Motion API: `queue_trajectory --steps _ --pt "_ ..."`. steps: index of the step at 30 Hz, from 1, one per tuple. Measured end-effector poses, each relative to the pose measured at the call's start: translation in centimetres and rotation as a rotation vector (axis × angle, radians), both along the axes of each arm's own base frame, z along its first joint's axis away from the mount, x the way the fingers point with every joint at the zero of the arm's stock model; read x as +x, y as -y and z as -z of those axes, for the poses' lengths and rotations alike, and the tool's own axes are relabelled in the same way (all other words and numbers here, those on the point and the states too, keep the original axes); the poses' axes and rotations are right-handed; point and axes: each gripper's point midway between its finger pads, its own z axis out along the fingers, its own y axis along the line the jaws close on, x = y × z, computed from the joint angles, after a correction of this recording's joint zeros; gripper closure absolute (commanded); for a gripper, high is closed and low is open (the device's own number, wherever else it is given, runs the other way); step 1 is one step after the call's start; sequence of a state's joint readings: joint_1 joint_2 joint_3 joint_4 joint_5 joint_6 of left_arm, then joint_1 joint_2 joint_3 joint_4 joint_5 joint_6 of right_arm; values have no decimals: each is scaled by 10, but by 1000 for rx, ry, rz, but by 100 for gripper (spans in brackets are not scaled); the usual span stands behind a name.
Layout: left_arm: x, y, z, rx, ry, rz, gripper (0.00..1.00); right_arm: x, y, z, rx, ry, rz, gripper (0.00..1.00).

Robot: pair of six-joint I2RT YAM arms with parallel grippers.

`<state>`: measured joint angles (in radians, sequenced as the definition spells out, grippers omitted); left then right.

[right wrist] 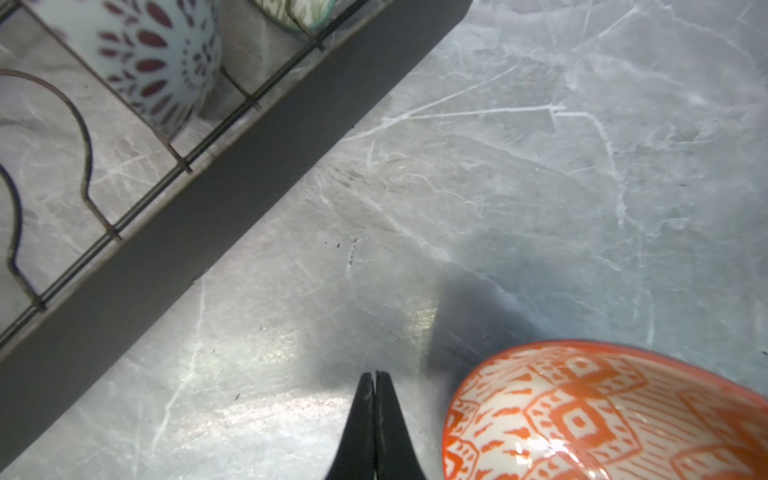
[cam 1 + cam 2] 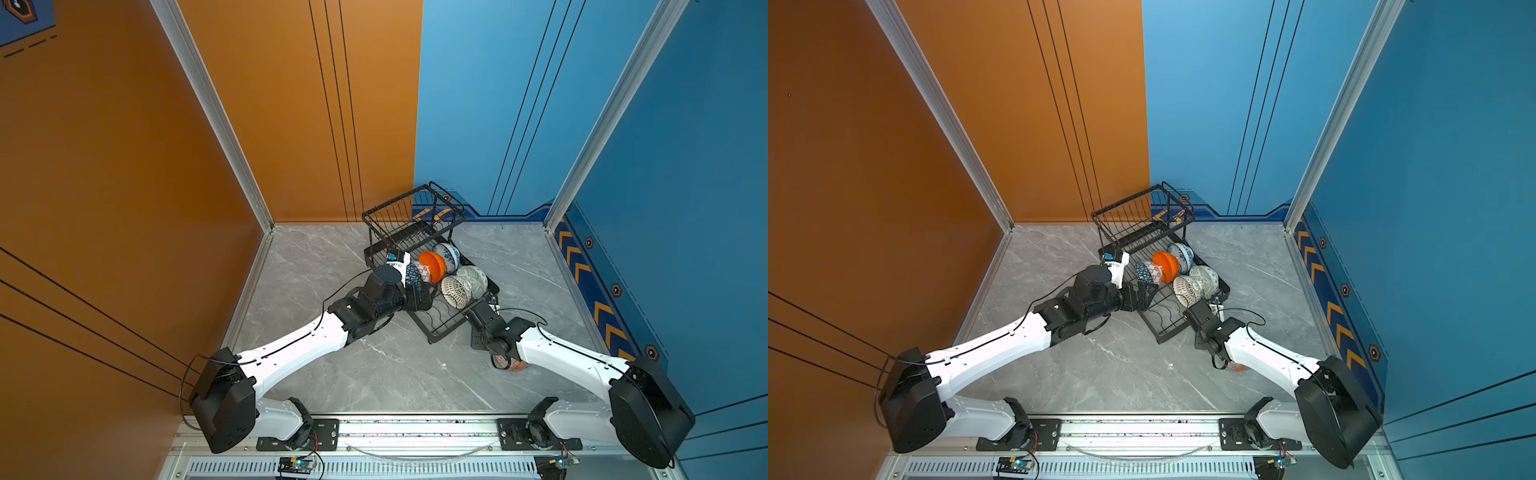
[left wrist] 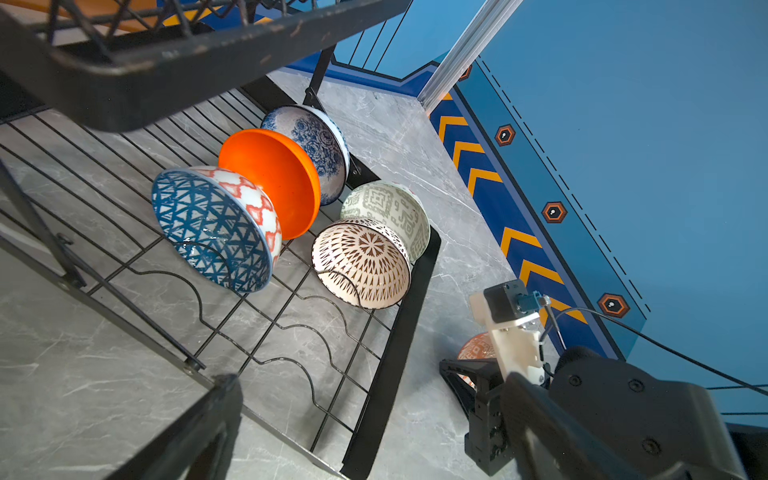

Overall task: Load the bowls into the dish rack
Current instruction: 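Lower the right gripper and grasp the orange-patterned bowl rim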

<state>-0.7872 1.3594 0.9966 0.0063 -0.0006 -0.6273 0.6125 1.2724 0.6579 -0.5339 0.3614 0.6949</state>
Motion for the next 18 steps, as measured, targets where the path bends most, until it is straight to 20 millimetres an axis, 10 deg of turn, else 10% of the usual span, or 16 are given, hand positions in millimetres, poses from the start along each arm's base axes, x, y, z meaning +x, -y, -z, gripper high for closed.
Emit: queue_trajectory --steps 8,18 --pt "0 0 0 0 -1 0 2 1 38 -33 26 108 123 60" --pt "0 0 0 0 -1 0 2 -18 76 -27 25 98 245 48"
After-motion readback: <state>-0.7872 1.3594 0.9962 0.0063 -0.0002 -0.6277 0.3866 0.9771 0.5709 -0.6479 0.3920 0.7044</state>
